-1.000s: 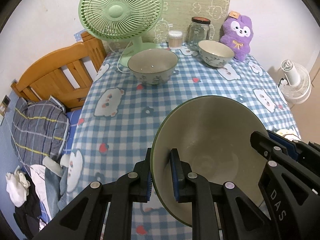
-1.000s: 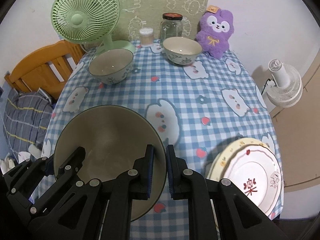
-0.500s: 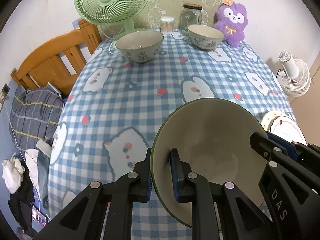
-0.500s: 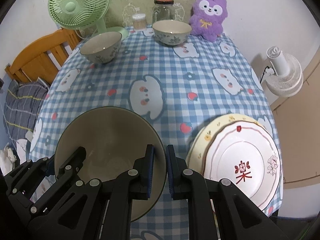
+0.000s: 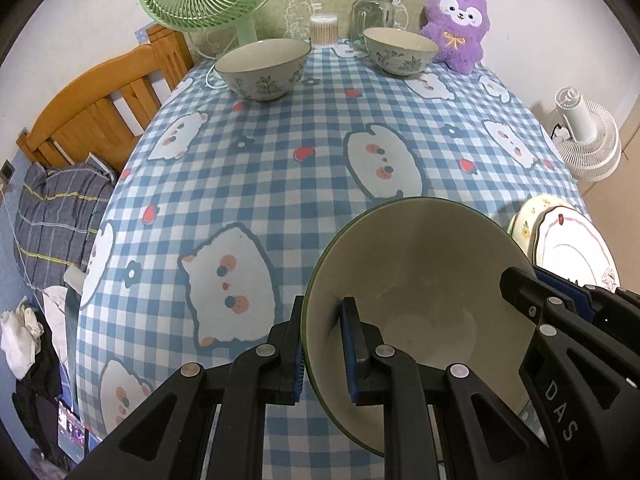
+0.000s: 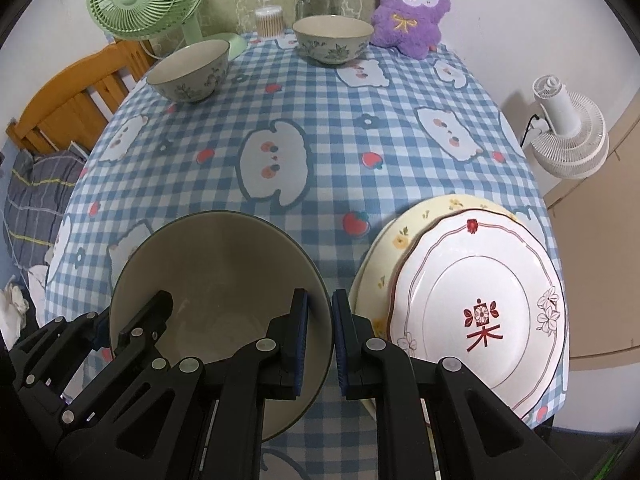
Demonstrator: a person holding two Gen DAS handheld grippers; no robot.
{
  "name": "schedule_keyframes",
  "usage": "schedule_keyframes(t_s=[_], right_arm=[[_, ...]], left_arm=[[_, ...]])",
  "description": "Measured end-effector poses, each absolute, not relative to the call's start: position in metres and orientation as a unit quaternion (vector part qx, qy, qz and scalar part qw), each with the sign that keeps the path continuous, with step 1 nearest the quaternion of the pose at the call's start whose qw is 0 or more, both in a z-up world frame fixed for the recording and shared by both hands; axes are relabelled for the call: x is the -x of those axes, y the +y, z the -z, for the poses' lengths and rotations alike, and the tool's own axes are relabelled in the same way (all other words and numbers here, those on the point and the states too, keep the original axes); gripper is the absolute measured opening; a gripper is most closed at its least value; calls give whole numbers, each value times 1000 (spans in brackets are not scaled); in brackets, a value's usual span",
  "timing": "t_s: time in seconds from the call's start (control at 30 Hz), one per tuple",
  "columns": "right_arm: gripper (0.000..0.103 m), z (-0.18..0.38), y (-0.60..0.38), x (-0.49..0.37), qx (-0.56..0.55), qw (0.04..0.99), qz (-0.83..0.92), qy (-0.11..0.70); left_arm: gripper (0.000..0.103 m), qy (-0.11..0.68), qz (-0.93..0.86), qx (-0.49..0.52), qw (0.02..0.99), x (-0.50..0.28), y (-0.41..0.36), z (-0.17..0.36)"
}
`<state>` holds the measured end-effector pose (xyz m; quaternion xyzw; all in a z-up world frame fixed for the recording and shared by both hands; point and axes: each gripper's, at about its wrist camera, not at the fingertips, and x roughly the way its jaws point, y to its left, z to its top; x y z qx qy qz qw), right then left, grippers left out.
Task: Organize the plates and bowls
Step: 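Lift and carry the olive-green dish with both tools toward the plate stack, then lower the olive-green dish to the cloth and open both tools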
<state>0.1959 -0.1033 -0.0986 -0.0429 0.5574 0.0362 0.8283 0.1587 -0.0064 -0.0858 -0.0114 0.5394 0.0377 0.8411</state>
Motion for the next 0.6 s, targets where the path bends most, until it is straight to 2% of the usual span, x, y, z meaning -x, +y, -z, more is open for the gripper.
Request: schedule_keyframes(t_s=[0.6], right_arm=[[15, 110, -102, -196, 31, 824, -28, 566]], left_arm=[[15, 544, -44, 21, 837, -158, -2, 97]])
